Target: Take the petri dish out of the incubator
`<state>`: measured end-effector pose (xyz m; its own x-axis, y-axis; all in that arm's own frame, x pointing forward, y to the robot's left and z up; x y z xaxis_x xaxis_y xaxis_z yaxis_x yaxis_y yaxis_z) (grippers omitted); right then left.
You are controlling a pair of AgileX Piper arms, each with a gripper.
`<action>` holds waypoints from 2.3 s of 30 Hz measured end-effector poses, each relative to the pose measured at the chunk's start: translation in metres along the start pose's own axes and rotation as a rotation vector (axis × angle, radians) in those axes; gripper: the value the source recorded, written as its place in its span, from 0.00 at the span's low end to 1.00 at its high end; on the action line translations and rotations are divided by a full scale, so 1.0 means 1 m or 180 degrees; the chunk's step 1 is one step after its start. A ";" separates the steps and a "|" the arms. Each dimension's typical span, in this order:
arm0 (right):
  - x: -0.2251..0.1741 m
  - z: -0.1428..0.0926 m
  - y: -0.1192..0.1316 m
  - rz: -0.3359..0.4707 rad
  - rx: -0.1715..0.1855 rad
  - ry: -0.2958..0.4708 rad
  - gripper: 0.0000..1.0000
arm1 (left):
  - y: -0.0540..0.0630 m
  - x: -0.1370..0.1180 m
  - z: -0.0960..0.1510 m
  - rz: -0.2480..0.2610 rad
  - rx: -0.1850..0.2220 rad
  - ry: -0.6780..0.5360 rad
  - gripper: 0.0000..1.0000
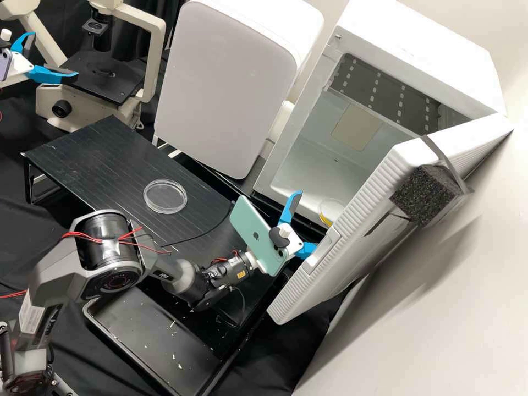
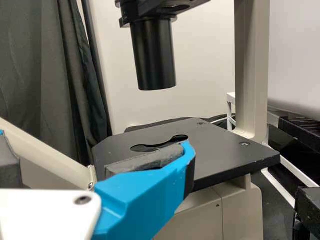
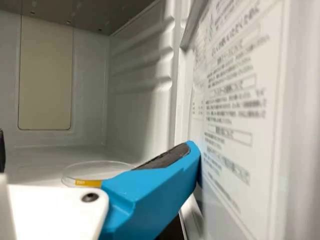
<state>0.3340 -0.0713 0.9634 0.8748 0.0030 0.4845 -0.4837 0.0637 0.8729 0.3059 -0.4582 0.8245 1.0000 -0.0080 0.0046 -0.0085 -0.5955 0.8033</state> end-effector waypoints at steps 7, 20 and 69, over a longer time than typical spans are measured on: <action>0.023 -0.010 -0.018 -0.0040 0.0043 0.0215 1.00 | 0.000 0.000 0.000 0.0000 0.0000 0.0000 1.00; 0.055 0.002 -0.040 0.0024 -0.0068 0.0296 1.00 | 0.000 0.000 0.000 0.0000 0.0000 0.0000 1.00; 0.080 0.024 -0.051 -0.0454 0.0058 0.0069 0.00 | 0.000 0.000 0.000 0.0000 0.0000 0.0000 1.00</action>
<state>0.4280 -0.0982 0.9588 0.9350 0.0166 0.3542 -0.3546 0.0469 0.9338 0.3059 -0.4582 0.8245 1.0000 -0.0080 0.0046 -0.0085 -0.5955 0.8033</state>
